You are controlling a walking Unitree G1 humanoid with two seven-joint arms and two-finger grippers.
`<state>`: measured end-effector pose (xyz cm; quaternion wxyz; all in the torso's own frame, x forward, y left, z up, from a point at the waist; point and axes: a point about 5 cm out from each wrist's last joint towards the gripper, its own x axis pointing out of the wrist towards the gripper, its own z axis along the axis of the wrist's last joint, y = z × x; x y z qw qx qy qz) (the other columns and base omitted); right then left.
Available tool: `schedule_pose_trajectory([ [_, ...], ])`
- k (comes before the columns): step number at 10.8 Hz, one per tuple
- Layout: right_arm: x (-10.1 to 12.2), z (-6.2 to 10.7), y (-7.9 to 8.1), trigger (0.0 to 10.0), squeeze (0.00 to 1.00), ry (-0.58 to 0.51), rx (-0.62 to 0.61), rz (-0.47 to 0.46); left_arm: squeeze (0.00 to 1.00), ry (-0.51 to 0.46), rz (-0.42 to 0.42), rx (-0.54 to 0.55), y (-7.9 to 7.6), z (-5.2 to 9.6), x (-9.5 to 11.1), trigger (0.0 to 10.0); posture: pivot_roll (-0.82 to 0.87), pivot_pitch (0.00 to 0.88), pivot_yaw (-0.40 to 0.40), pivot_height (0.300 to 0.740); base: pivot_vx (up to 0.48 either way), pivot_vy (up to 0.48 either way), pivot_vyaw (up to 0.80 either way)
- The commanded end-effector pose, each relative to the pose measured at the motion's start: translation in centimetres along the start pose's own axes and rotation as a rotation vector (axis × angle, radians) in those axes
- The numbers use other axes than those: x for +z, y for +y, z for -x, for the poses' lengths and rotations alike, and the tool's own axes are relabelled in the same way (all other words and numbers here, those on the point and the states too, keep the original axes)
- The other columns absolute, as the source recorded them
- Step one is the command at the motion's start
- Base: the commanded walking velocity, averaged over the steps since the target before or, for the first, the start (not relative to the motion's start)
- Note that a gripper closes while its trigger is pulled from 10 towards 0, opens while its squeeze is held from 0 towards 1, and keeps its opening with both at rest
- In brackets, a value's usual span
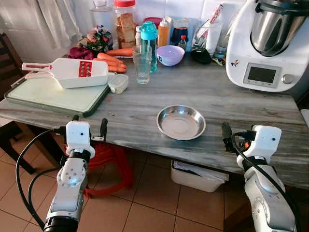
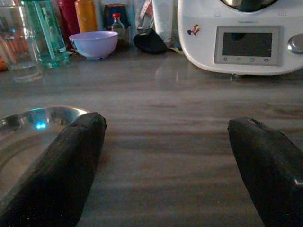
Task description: Setting the table
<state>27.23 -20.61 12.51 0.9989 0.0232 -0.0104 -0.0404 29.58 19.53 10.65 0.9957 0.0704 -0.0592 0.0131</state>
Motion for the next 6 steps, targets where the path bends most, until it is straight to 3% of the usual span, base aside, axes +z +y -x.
schedule_pose_trajectory([
  [1,0.54,0.00,0.02,10.0,0.00,-0.015,-0.004,0.004,0.00,-0.010,-0.001,0.006,0.21,-0.11,0.36,10.0,0.00,0.000,0.010,0.740,0.000,0.000,0.00],
  [6,0.54,0.00,0.02,10.0,0.00,-0.015,-0.004,0.004,0.00,-0.010,-0.001,0.006,0.21,-0.11,0.36,10.0,0.00,0.000,0.010,0.740,0.000,0.000,0.00],
])
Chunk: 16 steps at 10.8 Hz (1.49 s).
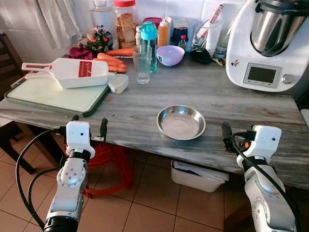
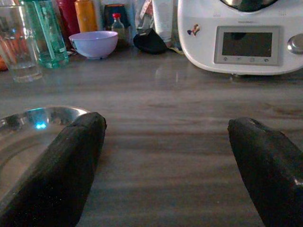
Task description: Setting the table
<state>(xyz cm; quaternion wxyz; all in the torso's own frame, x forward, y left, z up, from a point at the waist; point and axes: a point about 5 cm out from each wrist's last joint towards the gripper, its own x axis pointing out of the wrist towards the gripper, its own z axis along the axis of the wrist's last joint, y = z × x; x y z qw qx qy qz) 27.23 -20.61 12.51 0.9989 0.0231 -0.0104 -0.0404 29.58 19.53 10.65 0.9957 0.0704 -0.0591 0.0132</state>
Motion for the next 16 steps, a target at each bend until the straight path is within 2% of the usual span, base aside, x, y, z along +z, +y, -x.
schedule_pose_trajectory([
  [1,0.5,0.0,0.0,10.0,0.00,-0.015,-0.004,0.004,0.00,-0.010,-0.001,0.006,0.2,-0.1,0.4,10.0,0.00,0.000,0.010,0.740,0.000,0.000,0.00],
  [5,0.5,0.0,0.0,10.0,0.00,-0.015,-0.004,0.004,0.00,-0.010,-0.001,0.006,0.2,-0.1,0.4,10.0,0.00,0.000,0.010,0.740,0.000,0.000,0.00],
  [6,0.7,1.3,1.6,10.0,0.00,-0.026,0.020,0.030,0.00,0.060,0.109,-0.144,-2.9,0.4,-0.1,10.0,-0.01,0.000,0.019,0.740,0.000,0.000,0.00],
  [7,0.8,1.5,2.2,10.0,0.00,-0.044,0.038,0.028,0.00,0.082,0.148,-0.217,-4.3,0.7,-0.2,10.0,-0.01,0.000,0.017,0.740,0.000,0.000,-0.80],
  [9,0.9,1.3,2.3,10.0,0.00,-0.046,0.046,0.030,0.00,0.088,0.136,-0.201,-4.0,0.7,-0.2,10.0,-0.01,0.000,0.012,0.740,0.000,0.000,-0.71],
  [13,0.8,1.4,2.2,10.0,0.00,-0.041,0.034,0.031,0.00,0.113,0.125,-0.203,-3.9,0.8,-0.1,10.0,-0.01,0.000,0.016,0.740,0.000,0.000,0.00],
  [16,0.7,1.2,2.3,10.0,0.00,-0.033,0.033,0.002,0.00,0.118,0.121,-0.185,-4.0,0.6,0.1,10.0,-0.01,0.000,0.013,0.740,-0.265,0.000,0.00],
])
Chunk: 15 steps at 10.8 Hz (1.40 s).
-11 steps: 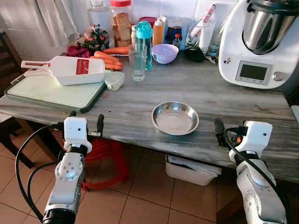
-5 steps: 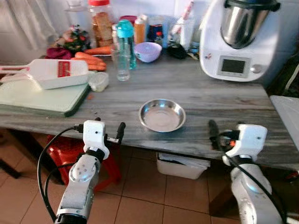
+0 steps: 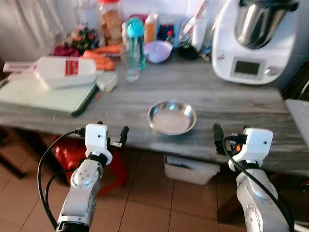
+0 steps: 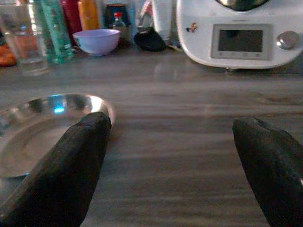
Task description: Setting the table
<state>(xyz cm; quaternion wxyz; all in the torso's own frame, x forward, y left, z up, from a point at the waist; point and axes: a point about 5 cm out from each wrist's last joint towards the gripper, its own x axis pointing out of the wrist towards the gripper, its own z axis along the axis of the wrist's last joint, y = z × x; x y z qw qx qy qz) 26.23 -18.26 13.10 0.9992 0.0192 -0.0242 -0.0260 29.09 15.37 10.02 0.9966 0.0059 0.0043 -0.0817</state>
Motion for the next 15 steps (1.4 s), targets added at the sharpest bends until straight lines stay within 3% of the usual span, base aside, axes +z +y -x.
schedule_pose_trajectory([
  [1,0.3,-0.1,0.0,10.0,0.00,-0.005,0.003,-0.004,0.00,0.006,-0.017,0.010,0.1,-0.1,0.1,10.0,-0.01,0.000,0.010,0.740,-0.315,0.000,0.00],
  [11,0.2,-0.2,-1.1,10.0,0.00,0.011,-0.025,0.014,0.00,0.018,-0.024,0.012,0.1,0.1,-0.1,10.0,-0.01,0.000,0.005,0.740,-0.303,0.000,0.00],
  [15,0.1,-0.2,-1.0,10.0,0.00,0.000,-0.032,0.055,0.00,-0.048,-0.029,-0.070,-0.4,0.2,0.7,10.0,-0.02,0.000,0.004,0.740,-0.068,0.000,0.00],
])
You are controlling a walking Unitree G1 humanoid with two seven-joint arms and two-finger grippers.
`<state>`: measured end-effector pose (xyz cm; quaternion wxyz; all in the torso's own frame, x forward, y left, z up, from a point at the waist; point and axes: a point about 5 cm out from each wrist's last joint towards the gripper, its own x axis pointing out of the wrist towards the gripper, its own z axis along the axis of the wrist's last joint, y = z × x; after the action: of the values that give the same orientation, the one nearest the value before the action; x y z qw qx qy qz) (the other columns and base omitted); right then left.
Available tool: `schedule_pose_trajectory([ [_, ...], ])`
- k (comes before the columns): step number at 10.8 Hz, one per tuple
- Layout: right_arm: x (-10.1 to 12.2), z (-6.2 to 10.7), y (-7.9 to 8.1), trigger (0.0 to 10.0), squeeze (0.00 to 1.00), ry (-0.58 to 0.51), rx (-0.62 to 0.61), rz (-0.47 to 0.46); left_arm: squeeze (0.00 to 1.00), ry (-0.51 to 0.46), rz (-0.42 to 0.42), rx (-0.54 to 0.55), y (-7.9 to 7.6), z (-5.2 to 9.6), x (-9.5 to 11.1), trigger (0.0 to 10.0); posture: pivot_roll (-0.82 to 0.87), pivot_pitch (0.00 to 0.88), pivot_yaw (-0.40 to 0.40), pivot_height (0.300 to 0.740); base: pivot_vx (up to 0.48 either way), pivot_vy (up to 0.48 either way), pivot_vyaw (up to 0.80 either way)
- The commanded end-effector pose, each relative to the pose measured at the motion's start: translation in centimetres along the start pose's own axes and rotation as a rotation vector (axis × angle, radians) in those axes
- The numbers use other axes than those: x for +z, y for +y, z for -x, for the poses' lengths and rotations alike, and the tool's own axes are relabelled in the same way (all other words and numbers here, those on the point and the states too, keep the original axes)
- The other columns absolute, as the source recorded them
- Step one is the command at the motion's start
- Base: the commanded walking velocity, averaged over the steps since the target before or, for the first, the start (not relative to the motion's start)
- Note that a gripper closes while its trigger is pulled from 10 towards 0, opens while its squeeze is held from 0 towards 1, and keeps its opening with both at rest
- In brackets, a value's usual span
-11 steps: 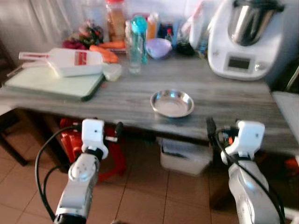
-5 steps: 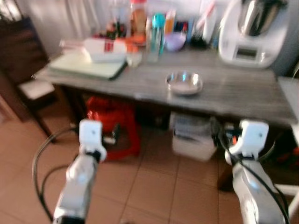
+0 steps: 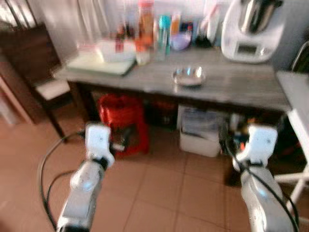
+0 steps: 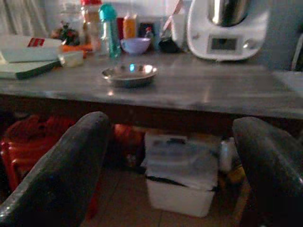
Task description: Setting the table
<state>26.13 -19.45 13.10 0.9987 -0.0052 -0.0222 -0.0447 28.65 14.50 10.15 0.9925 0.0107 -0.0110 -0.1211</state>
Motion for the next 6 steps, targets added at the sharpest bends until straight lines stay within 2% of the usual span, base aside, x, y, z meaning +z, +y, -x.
schedule_pose_trajectory([
  [1,-0.21,-0.08,0.12,10.0,0.00,0.006,-0.009,-0.009,0.00,-0.016,-0.025,0.011,0.50,-0.15,0.52,10.0,-0.02,0.000,0.004,0.740,0.000,0.000,0.00],
  [2,-0.02,-0.04,0.35,10.0,0.00,-0.003,0.016,-0.005,0.00,-0.013,-0.023,0.004,0.33,-0.24,0.43,10.0,-0.02,0.000,0.003,0.740,0.000,0.000,0.00],
  [4,-0.06,0.10,0.68,10.0,0.00,0.008,0.037,-0.028,0.00,-0.009,-0.011,0.001,0.18,-0.20,0.26,10.0,-0.02,0.000,0.004,0.740,0.000,-0.244,0.00],
  [6,-0.09,0.06,0.65,10.0,0.00,0.004,0.037,-0.013,0.00,-0.011,-0.022,-0.008,0.05,-0.22,0.31,10.0,-0.02,0.000,0.001,0.740,0.000,-0.246,0.00],
])
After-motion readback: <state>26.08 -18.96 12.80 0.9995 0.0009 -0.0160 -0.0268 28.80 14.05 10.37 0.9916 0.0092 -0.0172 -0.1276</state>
